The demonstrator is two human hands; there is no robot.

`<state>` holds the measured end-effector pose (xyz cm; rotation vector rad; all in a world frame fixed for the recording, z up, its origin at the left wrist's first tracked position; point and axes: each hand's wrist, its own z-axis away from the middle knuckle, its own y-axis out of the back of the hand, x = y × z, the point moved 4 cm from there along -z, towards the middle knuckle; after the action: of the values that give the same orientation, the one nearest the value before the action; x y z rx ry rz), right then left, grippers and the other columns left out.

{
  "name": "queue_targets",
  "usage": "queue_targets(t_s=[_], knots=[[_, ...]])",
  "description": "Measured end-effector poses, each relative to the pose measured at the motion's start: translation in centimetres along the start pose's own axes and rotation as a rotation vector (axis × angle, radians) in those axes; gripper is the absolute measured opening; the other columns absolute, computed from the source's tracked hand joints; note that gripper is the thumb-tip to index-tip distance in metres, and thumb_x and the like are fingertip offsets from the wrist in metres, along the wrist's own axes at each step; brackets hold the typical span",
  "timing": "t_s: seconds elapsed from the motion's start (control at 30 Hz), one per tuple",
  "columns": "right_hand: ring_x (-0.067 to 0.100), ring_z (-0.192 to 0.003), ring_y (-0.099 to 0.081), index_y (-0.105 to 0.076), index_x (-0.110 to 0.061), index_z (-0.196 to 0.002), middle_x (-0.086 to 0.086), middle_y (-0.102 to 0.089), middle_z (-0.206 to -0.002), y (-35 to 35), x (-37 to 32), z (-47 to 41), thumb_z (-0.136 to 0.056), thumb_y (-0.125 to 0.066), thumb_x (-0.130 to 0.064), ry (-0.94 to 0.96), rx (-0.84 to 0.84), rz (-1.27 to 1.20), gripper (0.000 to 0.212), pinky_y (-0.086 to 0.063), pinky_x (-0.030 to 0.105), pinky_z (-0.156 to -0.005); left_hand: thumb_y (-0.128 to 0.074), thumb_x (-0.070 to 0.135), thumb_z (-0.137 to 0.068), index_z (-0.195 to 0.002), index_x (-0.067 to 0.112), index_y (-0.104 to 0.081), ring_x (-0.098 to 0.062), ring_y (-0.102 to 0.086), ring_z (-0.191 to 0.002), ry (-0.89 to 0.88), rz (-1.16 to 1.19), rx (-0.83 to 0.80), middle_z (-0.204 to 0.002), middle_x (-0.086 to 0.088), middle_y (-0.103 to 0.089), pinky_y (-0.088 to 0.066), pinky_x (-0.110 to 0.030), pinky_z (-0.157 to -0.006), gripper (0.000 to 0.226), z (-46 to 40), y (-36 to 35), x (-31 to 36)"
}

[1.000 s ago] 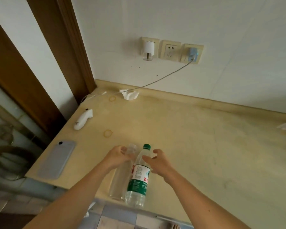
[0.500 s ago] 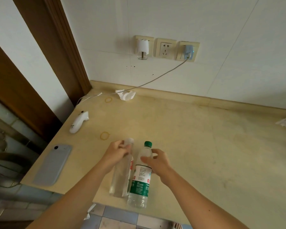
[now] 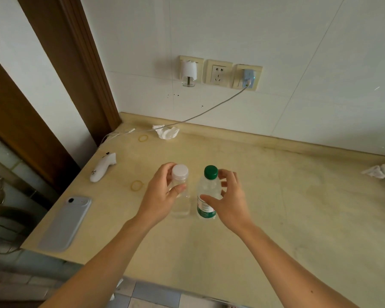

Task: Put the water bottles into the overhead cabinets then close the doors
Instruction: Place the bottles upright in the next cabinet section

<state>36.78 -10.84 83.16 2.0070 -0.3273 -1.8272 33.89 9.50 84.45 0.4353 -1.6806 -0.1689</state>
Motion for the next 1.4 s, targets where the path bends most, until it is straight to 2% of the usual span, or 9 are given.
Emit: queue_targets(t_s=[0.17,0.37,0.57,0.7,0.83,0.9,0.97,1.17,1.4], knots=[[-0.013,-0.113,-0.049,-0.042,-0.042,-0.125,-0.030,-0.044,-0.124,-0.1,1.8,1.3,-0.077,-0.087,-0.024,0.003,0.033,-0.014,0.068,-0.047,0.016,-0.092,-0.073,0.011,-0.090,-0.126,0.026,-0.048,-0.011,-0.059,-0.116,0.012,-0.024,-0.017,-0.124,0.007,-0.060,-0.048,-0.036,-0.104,0.047,0.9,-0.8,-0.5],[-0.010,-0.118,-0.047,-0.043,-0.033,-0.134,-0.019,-0.043,-0.129,-0.3,2.5,1.8,-0.078,-0.087,-0.023,0.023,0.017,-0.001,0.072,-0.048,0.025,-0.101,-0.073,0.016,-0.091,-0.127,0.029,-0.047,-0.005,-0.058,-0.117,0.046,-0.044,-0.017,-0.125,0.012,-0.059,-0.048,-0.033,-0.104,0.047,1.9,-0.8,-1.2],[-0.009,-0.118,-0.047,-0.042,-0.030,-0.136,-0.016,-0.044,-0.130,0.3,2.5,1.9,-0.076,-0.088,-0.026,0.034,0.016,0.008,0.075,-0.049,0.025,-0.100,-0.075,0.020,-0.090,-0.131,0.029,-0.048,-0.001,-0.056,-0.120,0.053,-0.038,-0.035,-0.129,0.016,-0.059,-0.046,-0.028,-0.107,0.050,1.8,-1.1,-1.2],[-0.002,-0.122,-0.048,-0.038,-0.029,-0.144,-0.014,-0.041,-0.136,0.1,3.5,2.2,-0.071,-0.089,-0.030,-0.005,-0.032,-0.029,0.089,-0.046,0.018,-0.099,-0.087,0.029,-0.078,-0.142,0.032,-0.041,0.001,-0.049,-0.129,0.152,-0.008,-0.079,-0.139,0.017,-0.053,-0.039,-0.022,-0.108,0.079,2.5,-1.6,-3.2],[0.003,-0.122,-0.050,-0.032,-0.029,-0.150,-0.013,-0.041,-0.140,-0.3,5.2,2.3,-0.070,-0.089,-0.036,-0.104,-0.117,-0.047,0.099,-0.046,0.015,-0.095,-0.092,0.036,-0.064,-0.146,0.033,-0.036,-0.007,-0.051,-0.130,0.312,0.041,-0.085,-0.140,0.012,-0.054,-0.043,-0.036,-0.110,0.099,3.4,-2.7,-5.8],[0.008,-0.122,-0.052,-0.035,-0.028,-0.148,-0.013,-0.044,-0.140,-0.7,5.8,2.1,-0.070,-0.090,-0.035,-0.137,-0.147,-0.058,0.095,-0.048,0.025,-0.101,-0.090,0.041,-0.056,-0.144,0.033,-0.037,-0.007,-0.055,-0.125,0.370,0.094,-0.076,-0.135,0.013,-0.057,-0.048,-0.041,-0.107,0.103,3.6,-3.1,-6.6],[0.008,-0.121,-0.054,-0.040,-0.033,-0.139,-0.013,-0.050,-0.137,-1.2,6.2,1.9,-0.072,-0.090,-0.030,-0.161,-0.177,-0.099,0.084,-0.049,0.026,-0.098,-0.089,0.040,-0.054,-0.140,0.035,-0.041,-0.009,-0.060,-0.120,0.393,0.126,-0.065,-0.130,0.014,-0.061,-0.050,-0.044,-0.104,0.099,3.5,-3.5,-7.1],[0.001,-0.097,-0.063,-0.049,-0.037,-0.119,-0.019,-0.062,-0.109,-2.1,7.3,1.0,-0.071,-0.090,-0.026,-0.264,-0.247,-0.139,0.064,-0.048,0.007,-0.060,-0.092,0.028,-0.052,-0.128,0.040,-0.052,-0.014,-0.067,-0.112,0.413,0.178,-0.011,-0.118,0.011,-0.070,-0.053,-0.037,-0.096,0.086,3.3,-4.3,-8.1],[-0.003,-0.086,-0.067,-0.053,-0.045,-0.105,-0.019,-0.069,-0.099,-1.0,6.7,0.4,-0.064,-0.090,-0.031,-0.269,-0.191,-0.162,0.057,-0.050,0.012,-0.063,-0.089,0.022,-0.059,-0.123,0.032,-0.057,-0.014,-0.068,-0.107,0.361,0.171,0.060,-0.112,0.010,-0.072,-0.055,-0.035,-0.091,0.072,2.8,-3.7,-5.9]])
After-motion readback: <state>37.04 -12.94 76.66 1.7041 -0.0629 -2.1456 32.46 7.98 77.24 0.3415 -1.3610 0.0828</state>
